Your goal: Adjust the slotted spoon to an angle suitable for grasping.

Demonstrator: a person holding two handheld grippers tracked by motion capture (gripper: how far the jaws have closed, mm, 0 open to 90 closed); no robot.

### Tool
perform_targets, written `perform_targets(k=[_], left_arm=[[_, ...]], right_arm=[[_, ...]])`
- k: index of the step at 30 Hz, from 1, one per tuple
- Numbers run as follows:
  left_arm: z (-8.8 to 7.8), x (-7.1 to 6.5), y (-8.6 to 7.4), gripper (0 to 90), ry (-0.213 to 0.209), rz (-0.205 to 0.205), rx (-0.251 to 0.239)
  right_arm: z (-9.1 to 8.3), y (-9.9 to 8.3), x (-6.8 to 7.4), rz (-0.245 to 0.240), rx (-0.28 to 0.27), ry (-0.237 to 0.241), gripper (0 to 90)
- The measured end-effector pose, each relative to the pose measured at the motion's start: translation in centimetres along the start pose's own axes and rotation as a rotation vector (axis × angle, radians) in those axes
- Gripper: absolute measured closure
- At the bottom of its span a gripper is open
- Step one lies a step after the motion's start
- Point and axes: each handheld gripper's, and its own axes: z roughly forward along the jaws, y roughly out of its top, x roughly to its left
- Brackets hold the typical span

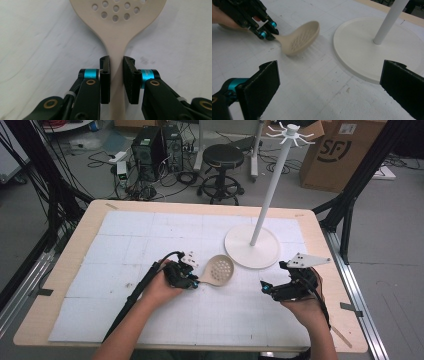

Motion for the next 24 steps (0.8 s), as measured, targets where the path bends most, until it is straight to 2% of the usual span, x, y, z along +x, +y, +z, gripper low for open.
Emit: perform_targets(k=[4, 8, 10, 12, 14, 17, 24], left_arm=[[1.5, -1.8, 1.7, 77.2, -0.043, 0.045, -0.010], [2.7, -3.2, 2.8, 77.0, -0.074, 0.068, -0.023], [2.8, -3.3, 2.9, 76.5, -0.081, 0.077, -0.030], [2.8, -3.2, 2.9, 74.3, -0.084, 0.064, -0.037], [2.3, -3.0, 2.7, 68.6, -0.071, 0.060, -0.027], [1.1, -2.6, 2.1, 64.3, -0.067, 0.034, -0.059], [-2.2, -1.6, -0.5, 63.1, -0.043, 0.001, -0.083]], right_arm=[[0.0, 0.0, 0.0, 0.000, -0.003, 0.000, 1.4], [-0.1, 0.0, 0.0, 0.000, -0.007, 0.002, 1.4], [-0.3, 0.1, 0.0, -0.001, -0.010, 0.003, 1.4], [-0.3, 0.0, 0.0, 0.000, -0.015, 0.004, 1.4], [-0.3, 0.0, -0.1, 0.001, -0.011, 0.003, 1.4], [-0.2, -0.1, -0.1, 0.007, -0.007, 0.003, 1.4], [-0.2, -0.1, 0.0, 0.005, -0.003, 0.004, 1.4]])
